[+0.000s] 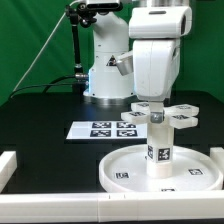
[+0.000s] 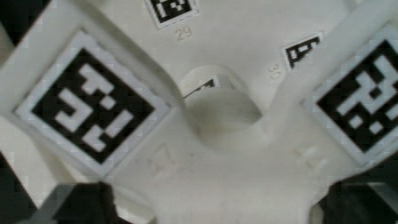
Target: Assemble round table
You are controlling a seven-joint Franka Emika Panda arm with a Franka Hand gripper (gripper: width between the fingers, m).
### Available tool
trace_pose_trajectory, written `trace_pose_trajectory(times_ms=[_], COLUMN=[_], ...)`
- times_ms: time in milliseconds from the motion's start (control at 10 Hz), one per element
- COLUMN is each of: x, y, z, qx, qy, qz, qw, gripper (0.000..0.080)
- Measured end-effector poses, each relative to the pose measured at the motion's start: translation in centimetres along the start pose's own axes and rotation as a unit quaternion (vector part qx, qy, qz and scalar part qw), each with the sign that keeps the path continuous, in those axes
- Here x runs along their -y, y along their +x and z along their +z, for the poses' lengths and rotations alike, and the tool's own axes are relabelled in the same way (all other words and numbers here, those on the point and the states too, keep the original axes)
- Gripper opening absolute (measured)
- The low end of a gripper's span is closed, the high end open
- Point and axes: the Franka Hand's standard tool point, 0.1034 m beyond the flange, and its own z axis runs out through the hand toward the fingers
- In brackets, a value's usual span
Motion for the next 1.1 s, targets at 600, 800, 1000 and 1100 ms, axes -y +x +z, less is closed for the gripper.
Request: trace_pose_trajectory(times_ms=[600, 800, 1000, 1100], x=[-0.06, 0.03, 0.10, 0.12], y=[-0.17, -0.34, -0.34, -0.30], z=[0.01, 0.04, 0.09, 0.11], qx=[-0.001, 0.002, -0.001, -0.003], qy=[0.000, 0.004, 0.007, 0.007], qz=[0.048, 0.149, 0.277, 0.326], qw=[0.999, 0.989, 0.961, 0.945], gripper=[0.0440, 0.0440, 0.0442, 0.0442])
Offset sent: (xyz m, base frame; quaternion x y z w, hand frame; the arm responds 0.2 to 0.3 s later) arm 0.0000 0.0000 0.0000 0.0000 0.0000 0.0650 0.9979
